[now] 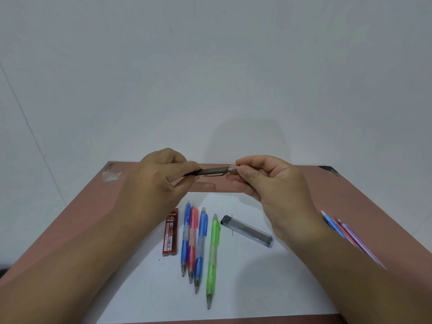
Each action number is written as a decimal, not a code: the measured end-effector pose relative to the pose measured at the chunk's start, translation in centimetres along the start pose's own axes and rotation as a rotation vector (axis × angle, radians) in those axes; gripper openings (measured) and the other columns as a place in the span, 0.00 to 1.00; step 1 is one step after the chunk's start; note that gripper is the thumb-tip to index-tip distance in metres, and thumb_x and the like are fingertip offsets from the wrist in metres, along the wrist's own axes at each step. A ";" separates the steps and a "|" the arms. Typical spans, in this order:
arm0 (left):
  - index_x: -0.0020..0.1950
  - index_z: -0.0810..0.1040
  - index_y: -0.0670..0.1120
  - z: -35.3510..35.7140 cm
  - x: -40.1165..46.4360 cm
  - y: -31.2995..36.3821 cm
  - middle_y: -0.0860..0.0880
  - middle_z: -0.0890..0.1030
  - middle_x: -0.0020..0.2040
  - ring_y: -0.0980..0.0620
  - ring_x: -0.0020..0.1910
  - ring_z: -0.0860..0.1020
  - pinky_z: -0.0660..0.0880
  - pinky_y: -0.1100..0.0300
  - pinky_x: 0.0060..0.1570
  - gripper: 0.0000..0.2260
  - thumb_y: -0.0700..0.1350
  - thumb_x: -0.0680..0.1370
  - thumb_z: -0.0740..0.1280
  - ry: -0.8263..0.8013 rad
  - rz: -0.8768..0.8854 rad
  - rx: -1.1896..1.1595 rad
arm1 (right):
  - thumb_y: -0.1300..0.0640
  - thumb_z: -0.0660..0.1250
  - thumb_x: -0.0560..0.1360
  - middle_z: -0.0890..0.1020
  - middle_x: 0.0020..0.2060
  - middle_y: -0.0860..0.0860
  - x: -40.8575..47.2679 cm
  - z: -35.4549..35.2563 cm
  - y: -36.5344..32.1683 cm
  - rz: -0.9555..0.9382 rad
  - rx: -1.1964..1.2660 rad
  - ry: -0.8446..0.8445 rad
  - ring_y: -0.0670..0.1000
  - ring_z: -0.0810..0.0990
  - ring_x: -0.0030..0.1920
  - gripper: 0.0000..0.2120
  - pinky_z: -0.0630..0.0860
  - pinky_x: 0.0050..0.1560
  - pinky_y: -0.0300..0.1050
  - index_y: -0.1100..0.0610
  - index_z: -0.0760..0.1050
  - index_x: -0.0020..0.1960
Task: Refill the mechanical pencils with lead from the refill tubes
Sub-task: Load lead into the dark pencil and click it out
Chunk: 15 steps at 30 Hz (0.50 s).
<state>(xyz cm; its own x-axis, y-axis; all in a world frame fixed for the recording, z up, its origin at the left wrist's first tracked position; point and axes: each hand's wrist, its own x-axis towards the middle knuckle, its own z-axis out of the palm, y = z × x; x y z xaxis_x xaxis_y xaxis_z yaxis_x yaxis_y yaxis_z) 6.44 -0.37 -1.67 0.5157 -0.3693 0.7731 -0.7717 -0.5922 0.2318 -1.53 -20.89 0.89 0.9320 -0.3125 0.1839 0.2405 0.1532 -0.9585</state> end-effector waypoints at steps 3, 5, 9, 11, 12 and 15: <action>0.57 0.86 0.50 0.0 0.1 0.1 0.53 0.79 0.43 0.53 0.41 0.75 0.71 0.62 0.35 0.11 0.41 0.75 0.74 -0.010 0.002 -0.003 | 0.71 0.68 0.77 0.87 0.43 0.58 -0.1 0.0 0.0 0.004 0.014 -0.001 0.54 0.88 0.46 0.07 0.83 0.45 0.39 0.63 0.82 0.48; 0.58 0.86 0.50 0.0 0.1 0.2 0.53 0.79 0.43 0.52 0.41 0.76 0.72 0.61 0.35 0.11 0.42 0.76 0.74 -0.014 0.008 0.001 | 0.71 0.68 0.77 0.87 0.43 0.58 -0.2 0.0 -0.1 0.005 0.017 -0.002 0.54 0.88 0.46 0.07 0.83 0.45 0.39 0.63 0.82 0.49; 0.58 0.86 0.49 0.0 0.1 0.2 0.53 0.79 0.43 0.52 0.42 0.75 0.74 0.59 0.35 0.11 0.41 0.75 0.74 -0.010 0.009 0.000 | 0.71 0.69 0.77 0.88 0.43 0.57 -0.1 0.1 -0.1 -0.002 -0.001 -0.001 0.54 0.88 0.47 0.06 0.83 0.47 0.40 0.63 0.83 0.49; 0.58 0.86 0.49 0.0 0.1 0.2 0.53 0.79 0.43 0.52 0.42 0.76 0.75 0.58 0.35 0.11 0.42 0.75 0.74 -0.010 0.012 0.006 | 0.70 0.70 0.76 0.88 0.43 0.57 -0.1 0.0 -0.1 -0.016 -0.020 -0.002 0.54 0.88 0.47 0.06 0.84 0.49 0.42 0.62 0.83 0.49; 0.58 0.86 0.48 0.0 0.1 0.3 0.53 0.79 0.43 0.51 0.42 0.76 0.75 0.58 0.35 0.11 0.42 0.75 0.74 -0.011 0.015 0.004 | 0.69 0.70 0.76 0.88 0.43 0.57 -0.1 0.0 0.0 -0.020 -0.030 0.000 0.54 0.88 0.47 0.06 0.84 0.49 0.42 0.62 0.83 0.49; 0.58 0.86 0.48 0.0 0.1 0.4 0.52 0.79 0.43 0.51 0.42 0.76 0.73 0.60 0.35 0.11 0.42 0.76 0.74 -0.013 0.031 0.007 | 0.69 0.71 0.76 0.88 0.42 0.56 -0.2 0.0 0.0 -0.012 -0.031 0.001 0.53 0.88 0.46 0.05 0.83 0.48 0.41 0.62 0.83 0.49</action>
<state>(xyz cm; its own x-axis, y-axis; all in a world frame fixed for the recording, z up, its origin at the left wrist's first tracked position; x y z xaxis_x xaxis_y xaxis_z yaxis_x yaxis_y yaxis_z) 6.18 -0.63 -1.54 0.4963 -0.3965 0.7723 -0.7847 -0.5854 0.2037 -1.72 -20.87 0.88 0.9289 -0.3151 0.1948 0.2428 0.1207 -0.9625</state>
